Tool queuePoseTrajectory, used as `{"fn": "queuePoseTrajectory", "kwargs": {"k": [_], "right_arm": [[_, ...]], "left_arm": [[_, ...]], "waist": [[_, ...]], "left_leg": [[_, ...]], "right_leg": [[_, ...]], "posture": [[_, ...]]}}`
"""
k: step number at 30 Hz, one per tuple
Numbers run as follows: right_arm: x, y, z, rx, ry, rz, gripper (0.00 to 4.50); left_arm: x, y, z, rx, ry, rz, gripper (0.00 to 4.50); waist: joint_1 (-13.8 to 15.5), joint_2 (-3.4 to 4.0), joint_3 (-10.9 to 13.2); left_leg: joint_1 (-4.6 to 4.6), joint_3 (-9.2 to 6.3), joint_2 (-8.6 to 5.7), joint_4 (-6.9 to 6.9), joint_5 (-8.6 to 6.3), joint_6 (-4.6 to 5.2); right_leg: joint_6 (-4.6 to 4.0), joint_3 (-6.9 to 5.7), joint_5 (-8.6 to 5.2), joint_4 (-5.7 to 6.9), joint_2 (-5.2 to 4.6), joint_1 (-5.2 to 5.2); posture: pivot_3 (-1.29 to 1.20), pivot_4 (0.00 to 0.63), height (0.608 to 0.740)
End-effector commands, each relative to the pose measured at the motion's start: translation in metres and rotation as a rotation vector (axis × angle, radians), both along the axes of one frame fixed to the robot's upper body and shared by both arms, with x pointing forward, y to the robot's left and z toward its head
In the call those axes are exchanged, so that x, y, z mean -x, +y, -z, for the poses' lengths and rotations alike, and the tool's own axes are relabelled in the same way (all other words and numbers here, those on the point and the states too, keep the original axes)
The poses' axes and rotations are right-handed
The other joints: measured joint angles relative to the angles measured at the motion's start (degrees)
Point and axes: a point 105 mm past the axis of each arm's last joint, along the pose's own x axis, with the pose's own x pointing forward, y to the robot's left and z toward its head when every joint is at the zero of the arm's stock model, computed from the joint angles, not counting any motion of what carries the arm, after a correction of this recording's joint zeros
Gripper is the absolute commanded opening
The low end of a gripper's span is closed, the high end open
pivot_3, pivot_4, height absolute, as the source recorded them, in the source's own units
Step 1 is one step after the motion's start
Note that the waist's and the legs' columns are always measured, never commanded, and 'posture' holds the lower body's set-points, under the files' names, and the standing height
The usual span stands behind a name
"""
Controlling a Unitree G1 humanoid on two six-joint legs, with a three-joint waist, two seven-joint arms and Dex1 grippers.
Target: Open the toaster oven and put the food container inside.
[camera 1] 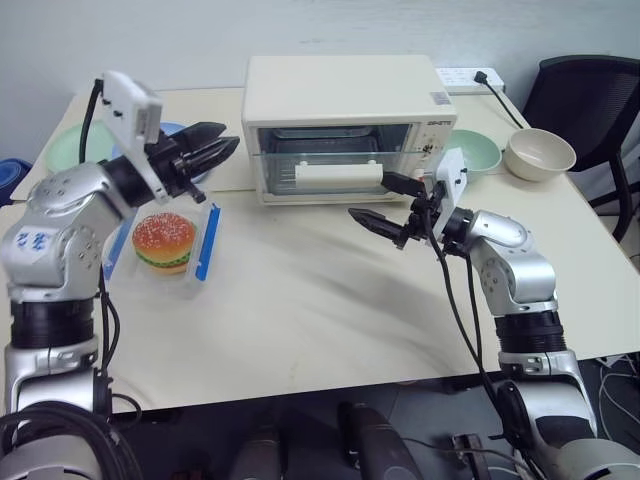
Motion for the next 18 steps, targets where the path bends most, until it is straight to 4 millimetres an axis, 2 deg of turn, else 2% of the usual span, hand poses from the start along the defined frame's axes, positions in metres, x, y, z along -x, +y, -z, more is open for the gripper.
{"fn": "queuePoseTrajectory", "kwargs": {"k": [1,2,5,9,13,16,18], "right_arm": [[0.008,0.009,-0.008,-0.005,-0.051,-0.039,4.5],[0.008,0.009,-0.007,-0.006,-0.05,-0.038,4.5],[0.008,0.01,-0.006,-0.007,-0.049,-0.036,4.5],[0.009,0.009,-0.007,-0.017,-0.052,-0.022,4.5],[0.01,0.004,-0.006,-0.01,-0.057,0.011,4.5],[0.018,-0.017,0.001,0.033,-0.043,0.064,4.5],[0.032,-0.033,0.009,0.08,-0.014,0.073,4.5]], "left_arm": [[-0.008,-0.007,-0.006,-0.053,-0.045,0.026,0.2],[-0.013,-0.01,-0.004,-0.066,-0.041,0.032,0.06],[-0.021,-0.017,0.0,-0.101,-0.032,0.059,0.06],[-0.023,-0.033,0.014,-0.16,0.002,0.15,0.06],[-0.024,-0.037,0.021,-0.185,0.01,0.178,0.06],[-0.02,-0.038,0.027,-0.212,0.016,0.196,0.06],[-0.017,-0.038,0.031,-0.225,0.024,0.209,0.06]], "waist": [[-0.1,0.0,0.0],[-0.1,0.0,0.0],[-0.1,0.0,0.0],[0.0,0.0,0.0],[0.0,0.0,0.0],[0.3,0.0,0.0],[0.9,0.0,0.0]], "left_leg": [[0.0,0.01,-0.01,0.0,0.0,0.0],[0.0,0.03,-0.02,0.0,0.0,0.0],[0.0,0.02,-0.01,0.02,0.0,0.0],[-0.01,0.0,0.0,0.02,0.0,0.0],[-0.02,0.02,-0.01,0.06,0.0,0.0],[-0.03,-0.01,-0.02,0.07,0.0,0.01],[-0.08,-0.06,-0.02,0.07,0.0,0.01]], "right_leg": [[0.01,0.0,0.01,0.0,0.0,0.0],[0.02,0.02,0.01,0.02,-0.02,0.0],[0.03,0.02,0.02,0.03,0.0,0.0],[0.03,0.0,0.02,0.06,0.01,-0.02],[0.04,0.04,0.02,0.07,-0.02,-0.02],[0.04,0.01,0.02,0.09,-0.03,-0.01],[0.04,-0.01,0.02,0.04,-0.02,-0.01]], "posture": [[0.0,0.15,0.74],[0.0,0.15,0.74],[0.0,0.15,0.74],[0.0,0.15,0.74],[0.0,0.15,0.74],[0.0,0.15,0.74],[0.0,0.15,0.74]]}}
